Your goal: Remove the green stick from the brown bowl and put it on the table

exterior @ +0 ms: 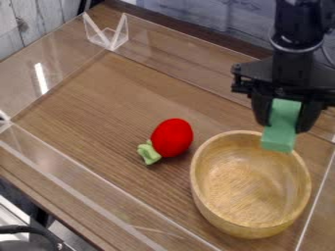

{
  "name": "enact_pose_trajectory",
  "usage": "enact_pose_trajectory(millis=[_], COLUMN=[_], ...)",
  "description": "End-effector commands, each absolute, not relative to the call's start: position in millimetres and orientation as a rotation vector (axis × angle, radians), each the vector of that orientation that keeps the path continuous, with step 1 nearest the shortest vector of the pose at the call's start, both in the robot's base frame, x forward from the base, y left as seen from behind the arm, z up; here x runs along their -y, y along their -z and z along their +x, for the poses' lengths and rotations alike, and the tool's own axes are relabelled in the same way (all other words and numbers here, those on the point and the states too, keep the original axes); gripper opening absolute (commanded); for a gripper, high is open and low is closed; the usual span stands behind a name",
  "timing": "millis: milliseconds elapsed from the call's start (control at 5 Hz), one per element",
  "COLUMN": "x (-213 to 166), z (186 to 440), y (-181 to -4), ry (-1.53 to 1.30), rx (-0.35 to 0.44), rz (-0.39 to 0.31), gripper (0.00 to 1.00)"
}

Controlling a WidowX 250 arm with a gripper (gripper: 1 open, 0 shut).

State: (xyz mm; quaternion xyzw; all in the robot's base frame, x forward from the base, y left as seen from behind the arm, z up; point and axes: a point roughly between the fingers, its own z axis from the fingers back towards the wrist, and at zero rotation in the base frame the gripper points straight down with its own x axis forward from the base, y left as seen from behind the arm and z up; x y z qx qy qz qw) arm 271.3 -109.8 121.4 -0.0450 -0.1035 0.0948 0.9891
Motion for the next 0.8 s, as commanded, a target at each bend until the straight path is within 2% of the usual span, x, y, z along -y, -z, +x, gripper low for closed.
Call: enact_pose_trajectory(millis=[0, 200, 400, 600], x=[117, 124, 108, 101], z=[288, 294, 303, 316], y=[-143.8, -150.2, -151.3, -145.7], ry=[-0.155, -0.124, -0.112, -0.094], rx=[0.266, 0.274, 0.285, 0.294], rz=[-0.125, -0.133, -0.139, -0.144], gripper=[0.0, 0.0, 0.0, 0.0])
